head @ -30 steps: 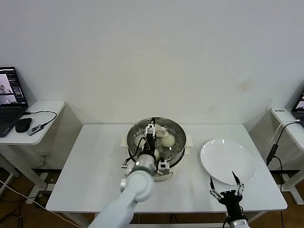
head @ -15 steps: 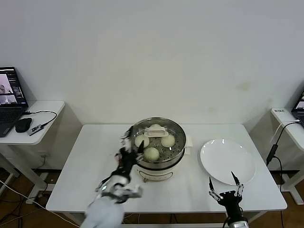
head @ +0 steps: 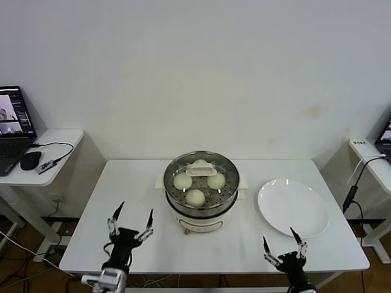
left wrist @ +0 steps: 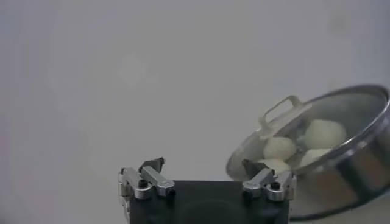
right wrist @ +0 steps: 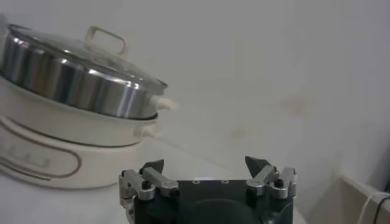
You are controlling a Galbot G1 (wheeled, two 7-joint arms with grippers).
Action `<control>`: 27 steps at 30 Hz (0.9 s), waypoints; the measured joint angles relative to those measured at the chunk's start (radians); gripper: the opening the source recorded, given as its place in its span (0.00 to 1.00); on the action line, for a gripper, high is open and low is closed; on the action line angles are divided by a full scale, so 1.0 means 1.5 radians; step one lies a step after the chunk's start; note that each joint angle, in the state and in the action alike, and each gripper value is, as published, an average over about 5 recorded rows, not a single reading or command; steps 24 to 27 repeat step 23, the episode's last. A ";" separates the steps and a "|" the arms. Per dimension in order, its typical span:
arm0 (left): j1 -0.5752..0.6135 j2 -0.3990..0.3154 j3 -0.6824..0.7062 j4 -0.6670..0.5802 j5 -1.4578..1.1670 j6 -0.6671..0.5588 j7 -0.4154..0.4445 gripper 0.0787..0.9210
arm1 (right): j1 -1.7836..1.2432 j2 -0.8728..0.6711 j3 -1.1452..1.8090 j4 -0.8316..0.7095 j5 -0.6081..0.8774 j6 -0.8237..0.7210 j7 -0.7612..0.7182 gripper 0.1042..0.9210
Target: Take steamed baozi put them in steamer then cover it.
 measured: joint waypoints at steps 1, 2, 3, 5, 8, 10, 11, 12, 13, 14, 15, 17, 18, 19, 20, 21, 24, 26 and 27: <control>0.009 -0.004 -0.005 0.002 -0.017 -0.008 -0.004 0.88 | -0.006 -0.009 -0.002 0.002 0.012 -0.003 0.000 0.88; 0.018 -0.008 -0.009 0.005 -0.031 -0.015 -0.006 0.88 | -0.012 -0.019 -0.004 0.004 0.024 -0.007 0.000 0.88; 0.027 -0.012 -0.014 0.007 -0.043 -0.022 -0.008 0.88 | -0.019 -0.028 -0.005 0.007 0.037 -0.010 0.000 0.88; 0.044 -0.018 -0.022 0.012 -0.064 -0.032 -0.010 0.88 | -0.031 -0.045 -0.008 0.011 0.062 -0.016 0.000 0.88; 0.066 -0.028 -0.030 0.018 -0.087 -0.042 -0.009 0.88 | -0.045 -0.063 -0.013 0.016 0.097 -0.020 0.001 0.88; 0.080 -0.034 -0.032 0.022 -0.096 -0.049 -0.006 0.88 | -0.051 -0.072 -0.018 0.020 0.116 -0.023 0.001 0.88; 0.087 -0.038 -0.033 0.023 -0.099 -0.052 -0.004 0.88 | -0.054 -0.076 -0.020 0.022 0.125 -0.025 0.002 0.88; 0.093 -0.041 -0.034 0.024 -0.101 -0.055 -0.002 0.88 | -0.056 -0.079 -0.023 0.024 0.133 -0.026 0.002 0.88; 0.099 -0.044 -0.035 0.024 -0.102 -0.058 0.000 0.88 | -0.059 -0.083 -0.026 0.025 0.140 -0.028 0.003 0.88; 0.104 -0.047 -0.037 0.025 -0.102 -0.060 0.002 0.88 | -0.062 -0.086 -0.028 0.026 0.146 -0.029 0.004 0.88; 0.108 -0.050 -0.040 0.026 -0.102 -0.061 0.004 0.88 | -0.064 -0.089 -0.031 0.028 0.151 -0.031 0.005 0.88; 0.116 -0.055 -0.044 0.028 -0.101 -0.064 0.009 0.88 | -0.068 -0.094 -0.034 0.030 0.161 -0.034 0.008 0.88; 0.120 -0.057 -0.046 0.029 -0.100 -0.066 0.011 0.88 | -0.069 -0.096 -0.035 0.031 0.165 -0.036 0.010 0.88; 0.123 -0.059 -0.048 0.030 -0.099 -0.067 0.013 0.88 | -0.070 -0.097 -0.037 0.032 0.170 -0.038 0.012 0.88; 0.127 -0.059 -0.049 0.031 -0.098 -0.069 0.016 0.88 | -0.070 -0.099 -0.038 0.033 0.174 -0.040 0.013 0.88; 0.130 -0.060 -0.050 0.031 -0.097 -0.071 0.018 0.88 | -0.071 -0.101 -0.040 0.033 0.178 -0.042 0.015 0.88; 0.133 -0.060 -0.050 0.032 -0.096 -0.073 0.020 0.88 | -0.071 -0.103 -0.041 0.033 0.182 -0.044 0.017 0.88; 0.133 -0.060 -0.050 0.032 -0.096 -0.073 0.020 0.88 | -0.071 -0.103 -0.041 0.033 0.182 -0.044 0.017 0.88; 0.133 -0.060 -0.050 0.032 -0.096 -0.073 0.020 0.88 | -0.071 -0.103 -0.041 0.033 0.182 -0.044 0.017 0.88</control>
